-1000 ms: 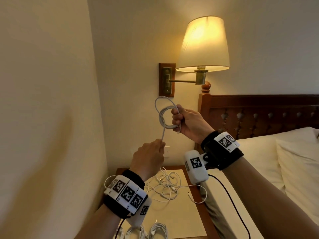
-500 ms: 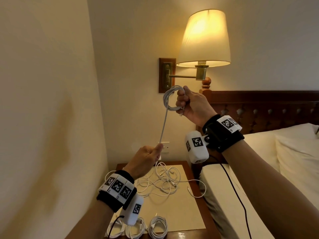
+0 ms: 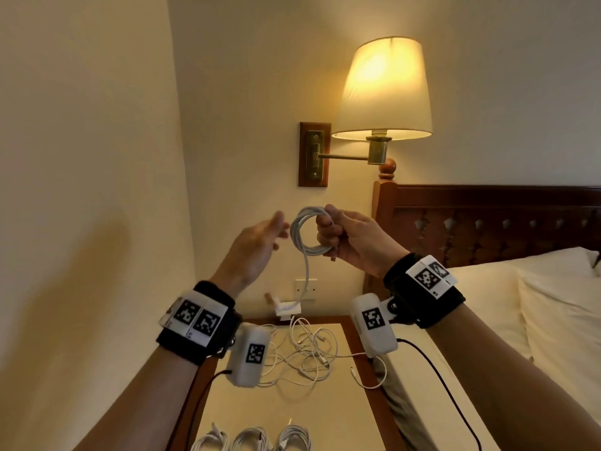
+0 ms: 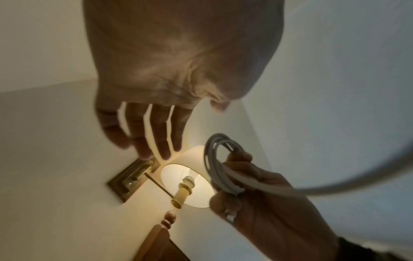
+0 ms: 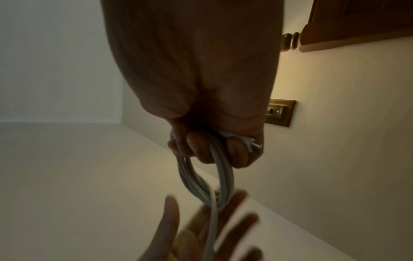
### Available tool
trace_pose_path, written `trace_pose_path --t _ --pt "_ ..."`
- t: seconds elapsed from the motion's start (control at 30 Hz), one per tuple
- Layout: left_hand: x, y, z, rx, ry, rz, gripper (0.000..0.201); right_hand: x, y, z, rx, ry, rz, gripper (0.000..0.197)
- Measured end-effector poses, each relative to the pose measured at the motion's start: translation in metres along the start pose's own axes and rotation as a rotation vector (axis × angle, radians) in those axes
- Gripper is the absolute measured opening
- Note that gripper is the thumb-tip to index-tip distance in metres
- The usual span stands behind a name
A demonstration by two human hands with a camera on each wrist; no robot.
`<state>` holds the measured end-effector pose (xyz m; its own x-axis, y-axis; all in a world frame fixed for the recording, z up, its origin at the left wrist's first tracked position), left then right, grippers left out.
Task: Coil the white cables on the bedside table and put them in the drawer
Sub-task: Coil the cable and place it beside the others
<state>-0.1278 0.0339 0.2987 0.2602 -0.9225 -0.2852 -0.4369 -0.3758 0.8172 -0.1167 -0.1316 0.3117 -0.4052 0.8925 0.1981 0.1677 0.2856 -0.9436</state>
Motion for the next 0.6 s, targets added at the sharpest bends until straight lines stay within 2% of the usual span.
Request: trace_pose_path --t 0.03,0.07,0.3,0.37,0.43,0.5,0.6 --pt "0.001 0.008 -0.004 0.053 0.001 0.006 0.051 0.002 0.002 0.002 0.004 -0.013 0.011 0.038" --pt "0.003 0.013 -0.006 0.061 -0.024 0.032 0.043 0.004 0.003 0.004 0.003 -0.022 0.019 0.037" --pt "0.014 0.011 0.001 -0.236 -0.330 0.570 0.034 0.008 -0.001 0.008 -0.004 -0.019 0.068 0.037" --pt "0.016 0.011 0.004 -0.264 -0.360 0.566 0.035 0.008 0.001 0.009 0.004 -0.026 0.076 0.036" --pt "0.017 0.013 0.006 -0.243 -0.373 0.466 0.040 0.007 0.004 0.010 0.011 -0.025 0.099 0.036" --pt "0.019 0.014 0.008 -0.208 -0.355 0.360 0.039 0.006 0.007 0.011 0.006 -0.018 0.138 0.036" --pt "0.022 0.016 0.009 -0.200 -0.301 0.361 0.036 0.005 0.009 0.012 -0.044 0.028 0.199 0.036"
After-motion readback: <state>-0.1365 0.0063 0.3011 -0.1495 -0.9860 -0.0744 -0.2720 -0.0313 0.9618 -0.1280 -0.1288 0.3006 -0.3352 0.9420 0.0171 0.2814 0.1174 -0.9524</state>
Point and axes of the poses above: each hand's wrist, its own z-axis away from the middle knuckle, its own x-axis out of the palm, y = z × x, the point moved 5 cm from there along -z, towards the middle knuckle, and after that the axes turned 10 degrees about y, right-handed, at the moved point
